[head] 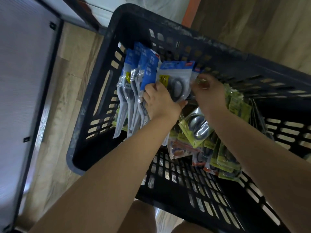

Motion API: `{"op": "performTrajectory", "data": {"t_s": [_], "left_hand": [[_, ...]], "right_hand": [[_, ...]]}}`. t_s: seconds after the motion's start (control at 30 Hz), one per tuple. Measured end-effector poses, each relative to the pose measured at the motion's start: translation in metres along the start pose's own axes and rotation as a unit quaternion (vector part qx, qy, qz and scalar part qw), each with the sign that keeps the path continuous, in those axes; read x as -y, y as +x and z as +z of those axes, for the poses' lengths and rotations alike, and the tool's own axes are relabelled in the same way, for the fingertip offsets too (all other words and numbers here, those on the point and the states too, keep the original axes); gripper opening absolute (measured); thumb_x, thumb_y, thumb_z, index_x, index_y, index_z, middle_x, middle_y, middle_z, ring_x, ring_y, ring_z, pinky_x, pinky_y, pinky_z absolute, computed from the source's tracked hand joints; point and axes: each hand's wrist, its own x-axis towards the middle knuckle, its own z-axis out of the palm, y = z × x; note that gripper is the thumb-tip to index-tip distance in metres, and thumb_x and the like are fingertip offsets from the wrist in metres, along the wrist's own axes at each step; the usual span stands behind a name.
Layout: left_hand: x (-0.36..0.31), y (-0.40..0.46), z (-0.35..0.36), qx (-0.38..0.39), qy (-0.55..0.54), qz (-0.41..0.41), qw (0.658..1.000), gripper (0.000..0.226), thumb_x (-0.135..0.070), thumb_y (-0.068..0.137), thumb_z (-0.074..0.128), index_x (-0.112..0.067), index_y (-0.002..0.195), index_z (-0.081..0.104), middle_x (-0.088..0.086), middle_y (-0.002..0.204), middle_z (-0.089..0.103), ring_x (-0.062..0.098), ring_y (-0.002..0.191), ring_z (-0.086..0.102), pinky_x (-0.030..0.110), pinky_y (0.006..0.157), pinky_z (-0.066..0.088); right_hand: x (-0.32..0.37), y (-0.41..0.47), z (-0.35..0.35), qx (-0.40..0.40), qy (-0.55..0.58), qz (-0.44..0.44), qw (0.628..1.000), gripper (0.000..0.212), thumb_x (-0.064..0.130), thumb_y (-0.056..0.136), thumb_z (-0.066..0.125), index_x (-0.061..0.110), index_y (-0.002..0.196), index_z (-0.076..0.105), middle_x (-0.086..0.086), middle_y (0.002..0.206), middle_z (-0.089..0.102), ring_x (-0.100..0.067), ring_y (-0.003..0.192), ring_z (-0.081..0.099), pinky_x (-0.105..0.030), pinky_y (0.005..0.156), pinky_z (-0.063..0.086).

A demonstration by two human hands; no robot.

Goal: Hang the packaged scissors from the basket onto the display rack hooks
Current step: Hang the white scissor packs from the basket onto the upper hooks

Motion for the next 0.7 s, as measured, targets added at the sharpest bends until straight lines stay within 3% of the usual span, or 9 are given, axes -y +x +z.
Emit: {"op": "performTrajectory", "data": {"t_s": [0.07, 0.13, 0.2, 0.3, 0.4, 0.5, 0.63, 0.7], "left_hand": [[0.000, 0.001, 0.000, 0.000, 0.001, -0.001, 1.000, 0.089, -0.043, 0.073, 0.076, -0.008, 0.139, 0.028, 0.012, 0.138, 0.023, 0.030, 0.131, 0.022, 0.038, 0.111, 0.024], [0.001, 0.001, 0.000, -0.001, -0.004, -0.001, 1.000, 0.088, -0.043, 0.072, 0.076, -0.008, 0.138, 0.029, 0.011, 0.137, 0.024, 0.030, 0.130, 0.023, 0.040, 0.111, 0.025], [0.001, 0.001, 0.000, 0.000, -0.008, -0.008, 1.000, 0.087, -0.044, 0.071, 0.077, -0.009, 0.136, 0.031, 0.010, 0.136, 0.024, 0.029, 0.130, 0.024, 0.041, 0.111, 0.026], [-0.003, 0.002, -0.003, 0.016, -0.004, -0.025, 1.000, 0.089, -0.044, 0.071, 0.078, -0.010, 0.137, 0.030, 0.010, 0.138, 0.022, 0.029, 0.132, 0.022, 0.042, 0.112, 0.024], [-0.010, 0.002, -0.005, 0.037, -0.013, -0.044, 0.998, 0.095, -0.044, 0.070, 0.078, -0.009, 0.140, 0.025, 0.010, 0.140, 0.019, 0.030, 0.134, 0.019, 0.039, 0.112, 0.020], [-0.016, 0.003, -0.004, 0.067, -0.046, -0.069, 0.994, 0.102, -0.045, 0.069, 0.079, -0.008, 0.143, 0.020, 0.009, 0.143, 0.019, 0.029, 0.136, 0.016, 0.036, 0.111, 0.022], [-0.019, 0.004, -0.005, 0.074, -0.105, -0.088, 0.988, 0.101, -0.052, 0.068, 0.077, -0.008, 0.143, 0.024, 0.009, 0.146, 0.026, 0.029, 0.138, 0.018, 0.041, 0.110, 0.026], [-0.012, 0.008, -0.005, 0.050, -0.150, -0.094, 0.983, 0.094, -0.052, 0.065, 0.079, -0.008, 0.136, 0.035, 0.011, 0.141, 0.037, 0.031, 0.134, 0.030, 0.044, 0.108, 0.033]], "right_hand": [[0.003, 0.005, 0.001, 0.000, 0.049, 0.035, 0.998, 0.004, 0.017, 0.088, 0.062, 0.019, 0.091, 0.061, -0.002, 0.083, 0.062, -0.017, 0.076, 0.057, -0.035, 0.076, 0.050], [0.005, 0.008, 0.002, 0.019, 0.063, 0.061, 0.996, 0.016, 0.014, 0.088, 0.059, 0.021, 0.073, 0.058, -0.003, 0.075, 0.061, -0.019, 0.072, 0.058, -0.037, 0.077, 0.051], [0.004, 0.011, 0.003, 0.042, 0.069, 0.084, 0.993, 0.022, 0.011, 0.089, 0.053, 0.017, 0.068, 0.056, -0.015, 0.083, 0.066, -0.032, 0.083, 0.064, -0.045, 0.085, 0.054], [0.004, 0.007, 0.000, 0.058, 0.109, 0.127, 0.984, 0.013, 0.005, 0.091, 0.046, 0.002, 0.082, 0.055, -0.029, 0.103, 0.062, -0.039, 0.094, 0.064, -0.050, 0.084, 0.054], [-0.003, 0.003, -0.009, 0.091, 0.174, 0.136, 0.971, 0.021, 0.003, 0.095, 0.041, -0.001, 0.112, 0.054, -0.023, 0.109, 0.064, -0.029, 0.094, 0.067, -0.031, 0.071, 0.059], [-0.005, -0.003, -0.017, 0.115, 0.192, 0.127, 0.966, 0.026, 0.006, 0.100, 0.036, 0.007, 0.121, 0.050, -0.012, 0.109, 0.066, -0.019, 0.089, 0.068, -0.023, 0.064, 0.057], [-0.005, -0.005, -0.025, 0.107, 0.240, 0.153, 0.953, 0.018, 0.007, 0.101, 0.032, 0.012, 0.107, 0.048, -0.011, 0.100, 0.066, -0.020, 0.082, 0.069, -0.031, 0.072, 0.057], [-0.006, -0.005, -0.027, 0.114, 0.266, 0.157, 0.944, 0.019, 0.008, 0.101, 0.034, 0.017, 0.101, 0.050, -0.009, 0.098, 0.068, -0.021, 0.083, 0.069, -0.034, 0.075, 0.057]]}}
